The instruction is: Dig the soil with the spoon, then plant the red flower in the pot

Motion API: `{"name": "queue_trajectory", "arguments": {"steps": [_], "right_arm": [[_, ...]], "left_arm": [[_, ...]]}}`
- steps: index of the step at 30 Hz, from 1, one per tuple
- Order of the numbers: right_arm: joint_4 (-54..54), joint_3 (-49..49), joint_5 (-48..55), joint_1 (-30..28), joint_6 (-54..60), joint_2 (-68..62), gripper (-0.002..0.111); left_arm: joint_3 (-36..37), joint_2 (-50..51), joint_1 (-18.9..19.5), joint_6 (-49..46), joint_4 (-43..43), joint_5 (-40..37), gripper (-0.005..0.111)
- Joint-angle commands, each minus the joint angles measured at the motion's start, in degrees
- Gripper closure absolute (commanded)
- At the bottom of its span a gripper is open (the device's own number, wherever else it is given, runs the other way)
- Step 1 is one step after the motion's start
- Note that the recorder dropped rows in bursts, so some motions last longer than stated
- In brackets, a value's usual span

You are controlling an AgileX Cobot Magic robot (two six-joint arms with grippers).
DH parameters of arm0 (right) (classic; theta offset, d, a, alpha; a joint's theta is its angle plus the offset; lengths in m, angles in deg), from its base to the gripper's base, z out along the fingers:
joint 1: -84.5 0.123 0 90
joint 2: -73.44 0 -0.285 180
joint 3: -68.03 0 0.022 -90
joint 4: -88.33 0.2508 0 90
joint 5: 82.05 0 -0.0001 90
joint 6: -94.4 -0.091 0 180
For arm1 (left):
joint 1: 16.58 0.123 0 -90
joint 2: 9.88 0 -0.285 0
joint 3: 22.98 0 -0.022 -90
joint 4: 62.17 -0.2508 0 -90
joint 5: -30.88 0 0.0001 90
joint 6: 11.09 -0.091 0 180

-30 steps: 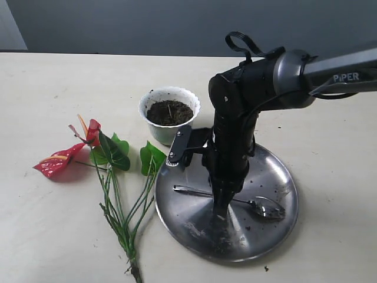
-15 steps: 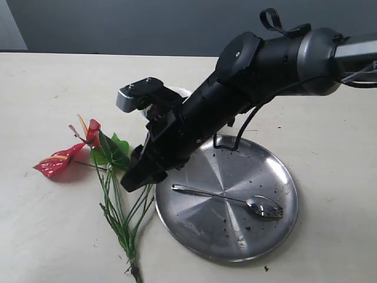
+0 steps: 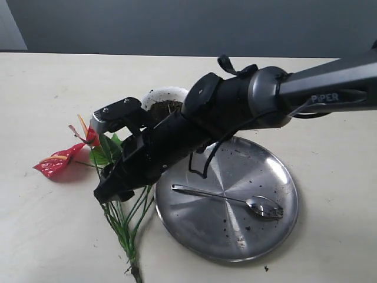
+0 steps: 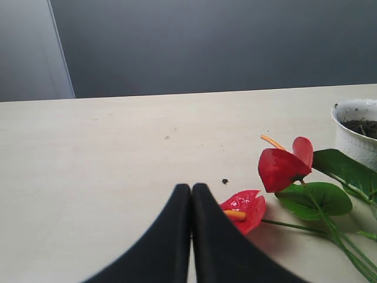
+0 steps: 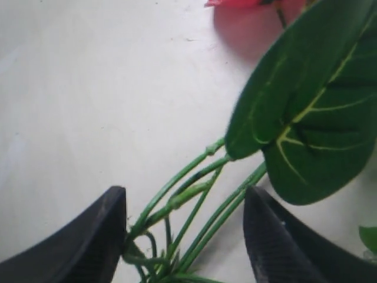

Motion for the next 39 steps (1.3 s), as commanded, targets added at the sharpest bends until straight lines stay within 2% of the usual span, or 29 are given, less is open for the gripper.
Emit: {"name": "queue_trajectory", "arguments": {"steps": [1,11,13,19,25,30,33,39], "right_arm": [[2.20,-0.22,-2.05,0.00,0.61,-2.37,0.051],[5.30,-0.78,0.08,0.00,0.61,-4.95,0.053],[5.60,-1.24,1.03,0.00,0.61,-4.95,0.063],[7.51,-3.23,1.87,0.00,0.61,-4.95,0.108],[13.73,-5.49,7.97,0.00,0.77,-4.95,0.108],[21.46,-8.85,13.20,0.00,7.84,-4.56,0.108],[25.36,-10.38,8.69,-0.11,12.18,-2.87,0.108],[26.41,-13.46,-2.05,-1.76,16.67,1.69,0.108]], "left_arm": [[-0.15,0.30,-0.25,0.05,0.14,0.49,0.105],[-0.15,0.30,-0.25,0.05,0.14,0.49,0.105],[-0.15,0.30,-0.25,0.05,0.14,0.49,0.105],[-0.15,0.30,-0.25,0.05,0.14,0.49,0.105],[-0.15,0.30,-0.25,0.05,0.14,0.49,0.105],[-0.15,0.30,-0.25,0.05,0.14,0.49,0.105],[-0.15,0.30,-0.25,0.05,0.14,0.49,0.105],[-0.15,0.30,-0.25,0.05,0.14,0.49,0.105]]}}
